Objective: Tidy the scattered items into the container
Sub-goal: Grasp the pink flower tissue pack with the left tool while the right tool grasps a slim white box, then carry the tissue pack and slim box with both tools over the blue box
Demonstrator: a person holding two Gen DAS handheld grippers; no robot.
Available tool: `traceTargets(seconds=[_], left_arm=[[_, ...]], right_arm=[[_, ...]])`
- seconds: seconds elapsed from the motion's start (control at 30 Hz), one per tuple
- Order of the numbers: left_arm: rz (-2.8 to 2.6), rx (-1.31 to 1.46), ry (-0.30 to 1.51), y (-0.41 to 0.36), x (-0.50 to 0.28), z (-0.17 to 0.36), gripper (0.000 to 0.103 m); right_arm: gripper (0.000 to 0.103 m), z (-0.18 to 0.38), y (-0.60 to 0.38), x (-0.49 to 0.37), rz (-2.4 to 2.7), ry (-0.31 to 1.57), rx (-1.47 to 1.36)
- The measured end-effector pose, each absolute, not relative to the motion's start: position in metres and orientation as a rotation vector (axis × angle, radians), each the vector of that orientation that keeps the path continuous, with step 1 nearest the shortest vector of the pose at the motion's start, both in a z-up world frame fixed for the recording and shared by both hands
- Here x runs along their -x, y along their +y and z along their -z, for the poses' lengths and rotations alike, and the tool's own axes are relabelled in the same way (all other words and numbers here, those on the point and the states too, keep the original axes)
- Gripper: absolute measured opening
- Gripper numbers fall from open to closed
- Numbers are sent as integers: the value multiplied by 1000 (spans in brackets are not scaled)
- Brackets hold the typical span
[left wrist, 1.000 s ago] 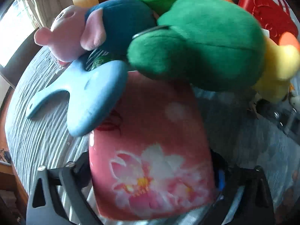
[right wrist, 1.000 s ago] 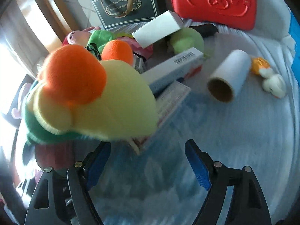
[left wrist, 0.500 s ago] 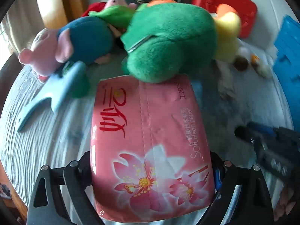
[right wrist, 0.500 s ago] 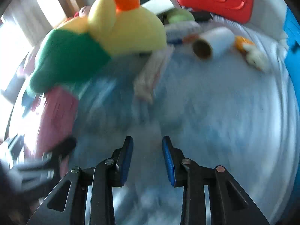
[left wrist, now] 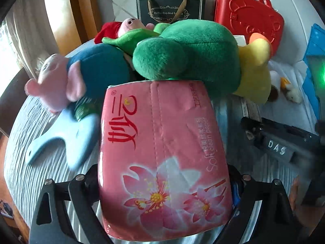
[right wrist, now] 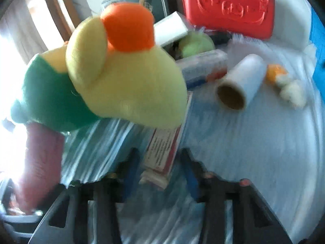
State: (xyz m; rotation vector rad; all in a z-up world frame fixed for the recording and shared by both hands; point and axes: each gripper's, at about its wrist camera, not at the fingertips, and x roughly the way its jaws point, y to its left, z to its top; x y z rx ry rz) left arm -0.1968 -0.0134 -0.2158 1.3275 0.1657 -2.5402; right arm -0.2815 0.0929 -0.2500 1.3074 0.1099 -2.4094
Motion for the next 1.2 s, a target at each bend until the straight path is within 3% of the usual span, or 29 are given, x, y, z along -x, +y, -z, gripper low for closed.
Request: traceTargets(seconds=[0.33,0.57,0.73,0.83,1.2], left_arm=[[2613,-1513,154,16,161,233,93],[2644,-1515,33,13,149,237,93],[2667,-1473,-6,3,143,226,93],[2706,-1419,-8,-3,128,211,93],[2931,-992,4,-2,109,65,93]], right_arm=[[32,248,136,183,2297,144,-1426],[37,238,137,188,2400,79,-1392],[28,248,118,199,2415,128,-1379],[28,218,125,173,2458,108,-1271],[28,53,126,124,2649,116,-875]])
